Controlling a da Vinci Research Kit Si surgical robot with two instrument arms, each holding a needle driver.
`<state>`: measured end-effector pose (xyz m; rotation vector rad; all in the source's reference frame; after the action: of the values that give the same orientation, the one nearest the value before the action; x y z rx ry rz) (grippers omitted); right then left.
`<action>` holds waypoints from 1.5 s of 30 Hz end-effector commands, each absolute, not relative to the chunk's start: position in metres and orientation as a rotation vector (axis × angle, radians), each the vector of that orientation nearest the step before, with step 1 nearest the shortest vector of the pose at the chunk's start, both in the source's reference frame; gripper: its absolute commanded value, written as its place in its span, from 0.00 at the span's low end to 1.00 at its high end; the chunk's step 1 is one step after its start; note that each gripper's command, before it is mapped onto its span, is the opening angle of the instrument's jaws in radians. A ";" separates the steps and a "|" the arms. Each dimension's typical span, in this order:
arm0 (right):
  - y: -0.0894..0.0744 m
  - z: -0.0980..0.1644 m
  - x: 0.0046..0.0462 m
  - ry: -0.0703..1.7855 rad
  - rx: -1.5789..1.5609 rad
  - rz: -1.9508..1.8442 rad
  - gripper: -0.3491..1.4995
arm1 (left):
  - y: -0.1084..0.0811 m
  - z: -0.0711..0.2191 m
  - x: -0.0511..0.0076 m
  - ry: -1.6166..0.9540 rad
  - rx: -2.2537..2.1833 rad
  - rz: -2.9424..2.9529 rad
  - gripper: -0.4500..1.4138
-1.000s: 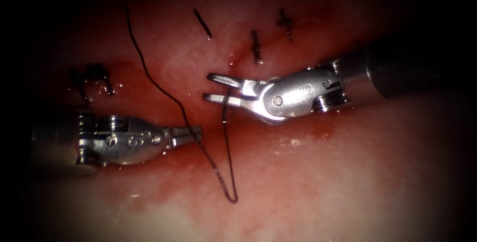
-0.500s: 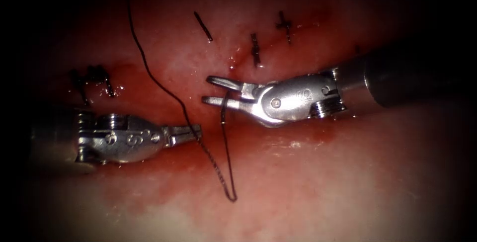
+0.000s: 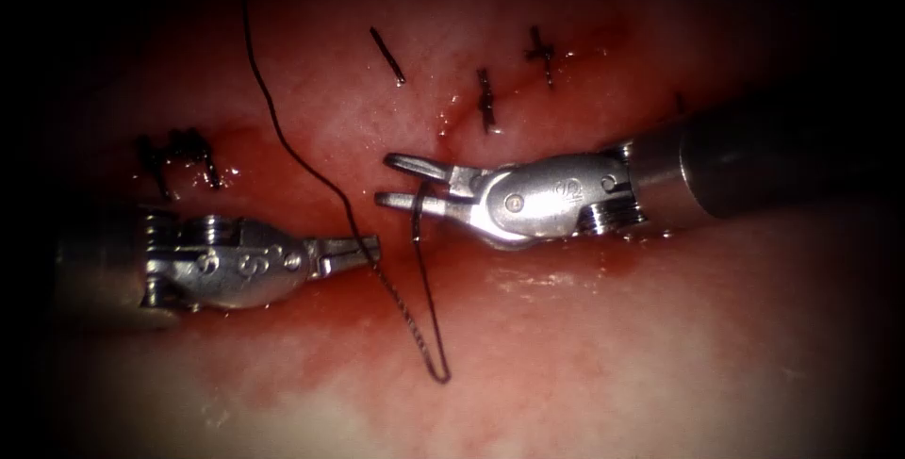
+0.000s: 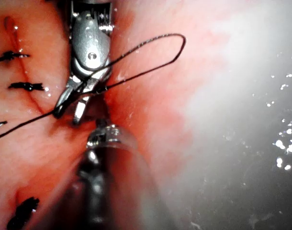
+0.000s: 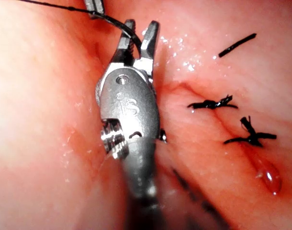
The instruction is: Wound Closure
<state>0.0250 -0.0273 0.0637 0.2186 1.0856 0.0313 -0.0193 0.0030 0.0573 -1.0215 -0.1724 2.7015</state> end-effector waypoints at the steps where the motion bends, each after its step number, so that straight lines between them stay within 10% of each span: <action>1: -0.028 0.064 0.0252 1.085 0.221 0.033 0.00 | 0.002 0.058 -0.0199 -0.178 -1.023 2.701 0.12; 45: -0.030 0.066 0.0224 1.001 0.282 0.076 0.00 | 0.002 0.058 -0.0198 -0.179 -1.022 2.701 0.09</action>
<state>0.0218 -0.0292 0.0654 0.2795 0.9979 0.0773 -0.0192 0.0030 0.0572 -1.0216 -0.1735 2.7012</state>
